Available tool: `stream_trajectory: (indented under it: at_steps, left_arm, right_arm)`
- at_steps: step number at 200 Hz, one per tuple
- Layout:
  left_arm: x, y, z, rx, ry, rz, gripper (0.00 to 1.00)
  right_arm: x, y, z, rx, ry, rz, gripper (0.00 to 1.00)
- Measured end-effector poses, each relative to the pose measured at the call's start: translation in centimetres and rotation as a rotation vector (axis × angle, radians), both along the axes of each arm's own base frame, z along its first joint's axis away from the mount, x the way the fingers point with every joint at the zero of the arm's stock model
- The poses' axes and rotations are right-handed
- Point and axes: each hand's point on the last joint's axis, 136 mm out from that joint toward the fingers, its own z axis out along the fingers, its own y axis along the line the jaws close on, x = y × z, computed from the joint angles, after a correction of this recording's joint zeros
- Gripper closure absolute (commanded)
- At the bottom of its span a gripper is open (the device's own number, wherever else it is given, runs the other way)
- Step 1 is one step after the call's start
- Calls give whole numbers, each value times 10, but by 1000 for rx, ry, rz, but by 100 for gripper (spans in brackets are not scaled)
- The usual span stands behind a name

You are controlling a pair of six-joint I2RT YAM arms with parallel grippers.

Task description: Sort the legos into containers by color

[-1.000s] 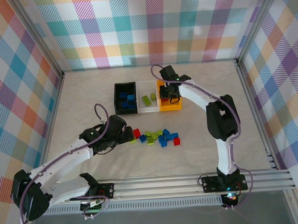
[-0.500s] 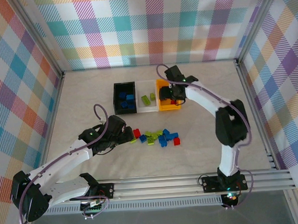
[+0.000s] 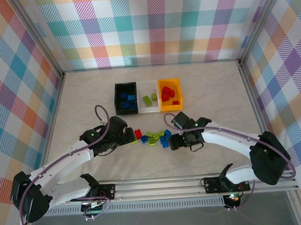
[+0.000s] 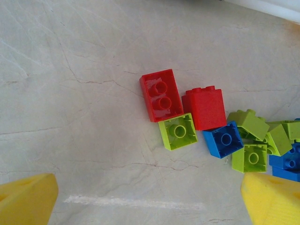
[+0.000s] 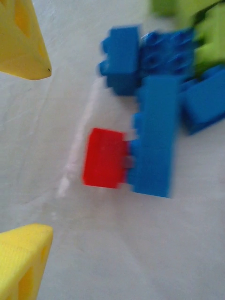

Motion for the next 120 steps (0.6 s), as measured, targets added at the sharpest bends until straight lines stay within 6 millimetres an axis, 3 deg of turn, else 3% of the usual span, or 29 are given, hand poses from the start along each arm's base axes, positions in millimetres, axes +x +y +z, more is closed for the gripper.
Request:
stream_trajectory:
  at_steps: [32,71,120]
  left_arm:
    - [0,0,-4,7,11,3,0]
    - [0,0,-7,14,20,4,0]
    - [0,0,-7,14,21,7,0]
  right_arm:
    - [-9,-2,-18,-29,34,-5,20]
    - [8,8,-29,-41,-8,-13,27]
    - [30,16,-36,-74,-65,-34,44]
